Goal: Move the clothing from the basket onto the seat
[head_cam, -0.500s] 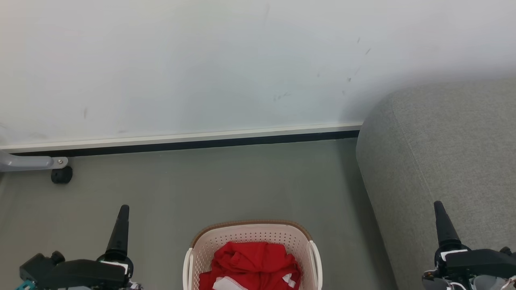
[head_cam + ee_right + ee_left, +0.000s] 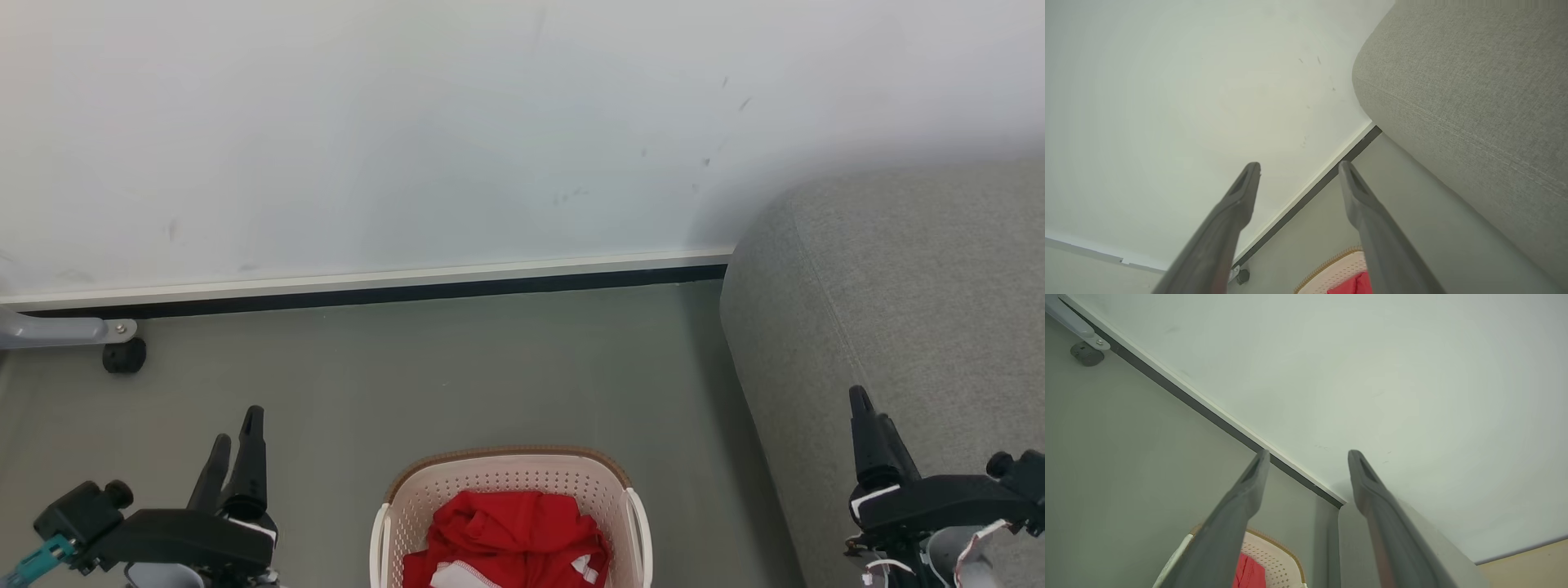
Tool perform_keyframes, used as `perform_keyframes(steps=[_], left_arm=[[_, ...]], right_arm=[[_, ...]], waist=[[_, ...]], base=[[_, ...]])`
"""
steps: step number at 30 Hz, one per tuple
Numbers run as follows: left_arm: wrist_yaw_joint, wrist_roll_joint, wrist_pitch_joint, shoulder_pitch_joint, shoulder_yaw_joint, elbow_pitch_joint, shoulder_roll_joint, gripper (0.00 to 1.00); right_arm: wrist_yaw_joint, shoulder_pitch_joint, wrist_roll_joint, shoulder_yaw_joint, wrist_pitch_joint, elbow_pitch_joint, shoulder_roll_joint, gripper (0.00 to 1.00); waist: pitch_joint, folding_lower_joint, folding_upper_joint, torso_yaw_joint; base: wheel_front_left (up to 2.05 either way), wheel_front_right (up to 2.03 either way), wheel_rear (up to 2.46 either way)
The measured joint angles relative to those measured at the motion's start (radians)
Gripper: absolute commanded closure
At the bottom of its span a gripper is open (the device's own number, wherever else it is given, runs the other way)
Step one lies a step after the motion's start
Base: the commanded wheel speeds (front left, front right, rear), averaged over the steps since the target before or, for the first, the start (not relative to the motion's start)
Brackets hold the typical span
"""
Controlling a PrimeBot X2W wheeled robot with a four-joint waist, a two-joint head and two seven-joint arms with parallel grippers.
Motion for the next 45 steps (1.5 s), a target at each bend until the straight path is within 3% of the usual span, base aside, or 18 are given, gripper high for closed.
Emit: perform_keyframes(steps=[19, 45], left_arm=[[0.059, 0.307, -0.073, -0.01, -0.064, -0.043, 0.052, 0.0], [0.123, 0.672, -0.157, -0.01, -0.153, -0.083, 0.057, 0.0]], right_arm=[[-0.058, -0.043, -0.346, 0.12, -0.069, -0.031, -0.051, 0.0], [-0.119, -0.062, -0.655, 0.214, -0.169, 0.008, -0.075, 0.0]], waist=[[-0.003, 0.0, 0.0, 0.0], [-0.005, 0.0, 0.0, -0.005]], base=[[0.0, 0.0, 0.0], [0.0, 0.0, 0.0]])
